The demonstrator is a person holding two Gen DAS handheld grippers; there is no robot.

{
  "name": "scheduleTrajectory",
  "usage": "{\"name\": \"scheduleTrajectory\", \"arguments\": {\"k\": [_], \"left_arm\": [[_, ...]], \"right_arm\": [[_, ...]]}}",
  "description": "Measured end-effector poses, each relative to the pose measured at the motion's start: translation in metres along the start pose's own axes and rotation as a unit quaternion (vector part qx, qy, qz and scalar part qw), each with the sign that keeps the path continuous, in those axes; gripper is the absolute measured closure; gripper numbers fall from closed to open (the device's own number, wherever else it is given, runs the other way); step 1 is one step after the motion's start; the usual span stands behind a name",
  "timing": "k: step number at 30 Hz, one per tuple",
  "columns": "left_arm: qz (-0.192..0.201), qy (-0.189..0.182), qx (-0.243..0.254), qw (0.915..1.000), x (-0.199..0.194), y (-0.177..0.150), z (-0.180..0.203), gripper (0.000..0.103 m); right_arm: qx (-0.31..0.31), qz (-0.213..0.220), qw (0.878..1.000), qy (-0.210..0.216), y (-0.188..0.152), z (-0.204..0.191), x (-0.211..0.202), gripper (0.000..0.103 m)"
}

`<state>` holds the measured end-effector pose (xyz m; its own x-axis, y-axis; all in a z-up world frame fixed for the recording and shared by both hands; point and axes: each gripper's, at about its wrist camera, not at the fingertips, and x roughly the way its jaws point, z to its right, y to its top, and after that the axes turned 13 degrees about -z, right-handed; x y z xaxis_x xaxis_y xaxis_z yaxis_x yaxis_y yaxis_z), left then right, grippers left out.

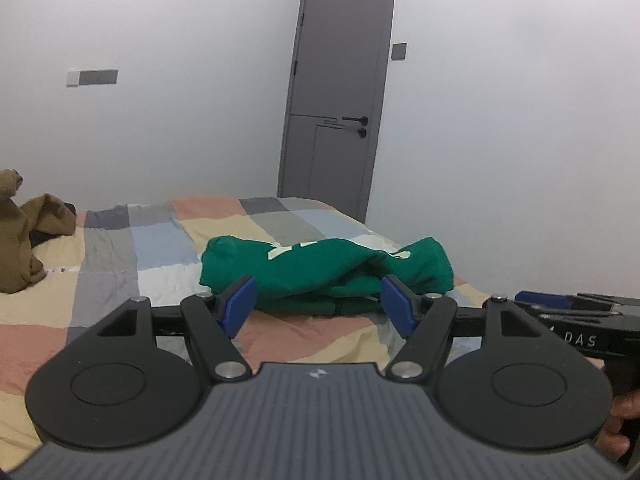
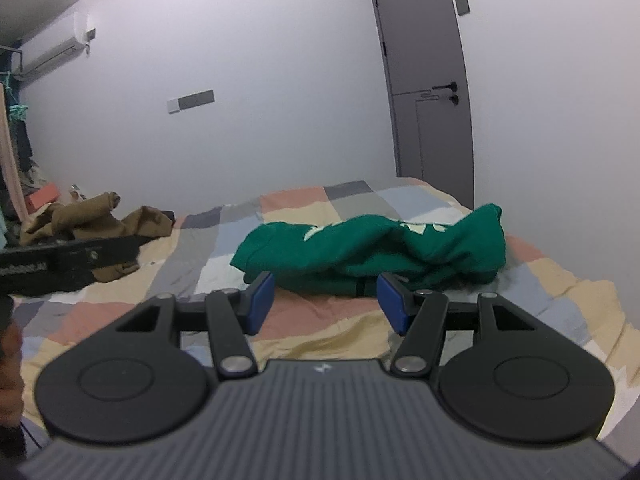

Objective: Fold large clothes

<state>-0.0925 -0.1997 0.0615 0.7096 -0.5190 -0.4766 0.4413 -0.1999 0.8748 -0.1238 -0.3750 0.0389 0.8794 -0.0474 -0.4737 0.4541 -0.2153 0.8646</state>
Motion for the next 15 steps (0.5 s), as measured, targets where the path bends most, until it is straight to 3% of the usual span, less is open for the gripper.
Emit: {"name": "scheduleTrajectory", "arguments": {"k": [15], "left_arm": [[-0.022, 0.009, -0.016, 0.9996, 0.016, -0.01, -0.009, 0.029]], "right_arm": [[-0.007, -0.02, 1.0, -0.011, -0.008, -0.003, 0.012, 0.043]]}}
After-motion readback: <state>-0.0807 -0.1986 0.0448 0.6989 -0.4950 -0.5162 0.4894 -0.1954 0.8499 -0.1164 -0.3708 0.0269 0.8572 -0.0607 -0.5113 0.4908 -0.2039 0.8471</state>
